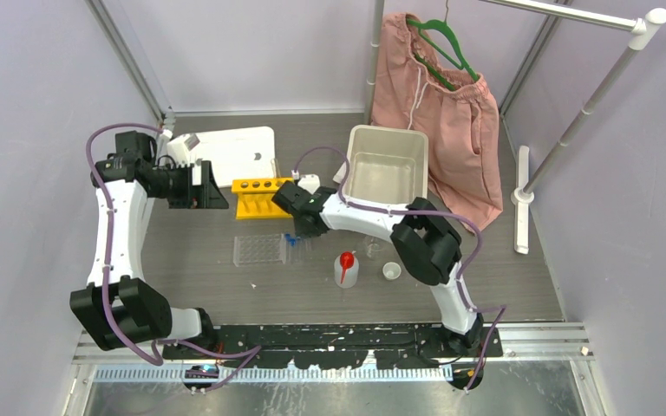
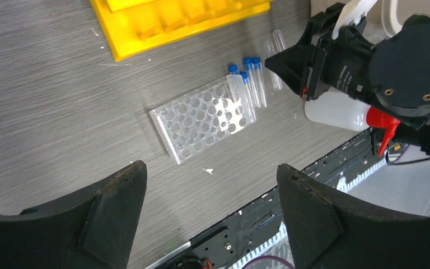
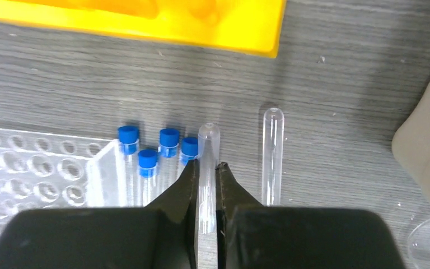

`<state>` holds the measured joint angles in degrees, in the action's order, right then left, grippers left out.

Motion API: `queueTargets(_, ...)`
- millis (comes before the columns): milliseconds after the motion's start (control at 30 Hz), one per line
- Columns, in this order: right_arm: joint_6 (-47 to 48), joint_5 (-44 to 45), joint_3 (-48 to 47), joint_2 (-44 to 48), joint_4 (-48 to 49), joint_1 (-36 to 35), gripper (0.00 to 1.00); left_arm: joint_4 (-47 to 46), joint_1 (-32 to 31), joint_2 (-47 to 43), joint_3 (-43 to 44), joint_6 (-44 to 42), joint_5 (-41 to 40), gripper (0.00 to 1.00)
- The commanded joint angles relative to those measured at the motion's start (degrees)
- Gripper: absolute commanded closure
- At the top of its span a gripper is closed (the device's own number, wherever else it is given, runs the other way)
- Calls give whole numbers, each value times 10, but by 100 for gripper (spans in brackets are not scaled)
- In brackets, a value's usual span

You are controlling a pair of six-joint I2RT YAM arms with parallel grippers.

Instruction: Organize the chemistry lab equipment

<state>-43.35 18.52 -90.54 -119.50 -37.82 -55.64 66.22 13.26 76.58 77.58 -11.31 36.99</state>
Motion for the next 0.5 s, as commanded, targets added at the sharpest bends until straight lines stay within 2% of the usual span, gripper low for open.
queueTargets(0,16,9,-24,98,49,0,99,35,0,-20,27,-39,71,15)
queueTargets(200,20,-28,-32,157,163,-23,99,62,0,-28,21,-67,133,25)
queueTargets(333,6,-53,-56,151,254,-42,99,66,0,-36,17,-71,165,32)
queueTargets(467,-8,-78,-105,121,305,-54,99,69,0,-47,15,-75,190,40)
